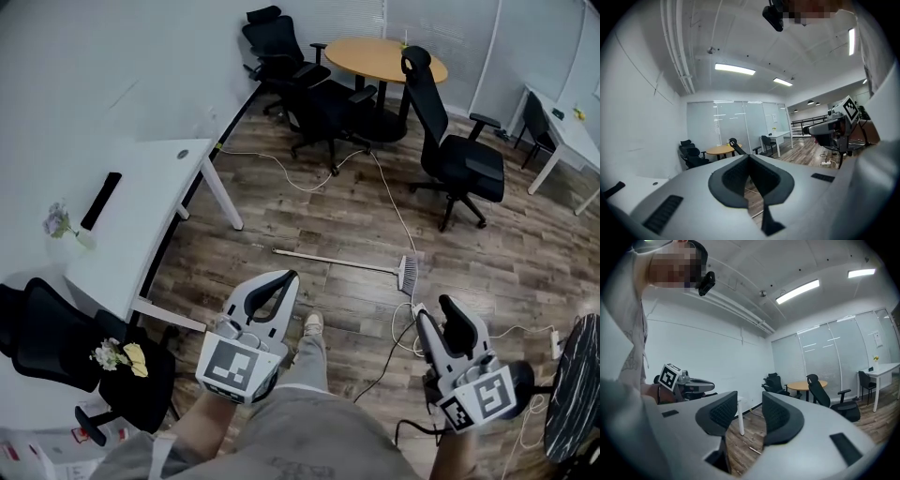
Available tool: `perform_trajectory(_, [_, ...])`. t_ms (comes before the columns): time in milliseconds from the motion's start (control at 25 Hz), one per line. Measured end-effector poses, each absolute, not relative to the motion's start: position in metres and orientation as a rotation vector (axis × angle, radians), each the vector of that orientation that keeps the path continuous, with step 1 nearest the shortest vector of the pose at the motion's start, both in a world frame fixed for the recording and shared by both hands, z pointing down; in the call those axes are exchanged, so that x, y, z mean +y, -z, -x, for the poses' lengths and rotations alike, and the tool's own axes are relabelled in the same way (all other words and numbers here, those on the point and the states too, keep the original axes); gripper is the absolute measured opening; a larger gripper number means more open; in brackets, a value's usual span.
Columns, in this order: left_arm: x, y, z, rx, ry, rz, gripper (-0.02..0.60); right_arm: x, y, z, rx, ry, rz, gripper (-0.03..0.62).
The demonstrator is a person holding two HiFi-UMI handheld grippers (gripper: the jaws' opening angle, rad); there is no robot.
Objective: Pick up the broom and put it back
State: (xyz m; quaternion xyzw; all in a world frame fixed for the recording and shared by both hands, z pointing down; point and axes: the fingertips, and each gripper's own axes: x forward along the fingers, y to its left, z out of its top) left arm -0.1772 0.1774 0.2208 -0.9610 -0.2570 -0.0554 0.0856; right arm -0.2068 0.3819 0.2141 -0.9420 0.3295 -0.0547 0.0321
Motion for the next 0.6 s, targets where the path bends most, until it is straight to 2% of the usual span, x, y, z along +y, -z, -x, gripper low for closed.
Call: perform_trajectory(600, [0.088, -0.241, -0.067, -0.724, 0.311, 2.8, 0.015, 0.273, -0.219, -0.068, 1.258, 0.339, 2.872, 0.179])
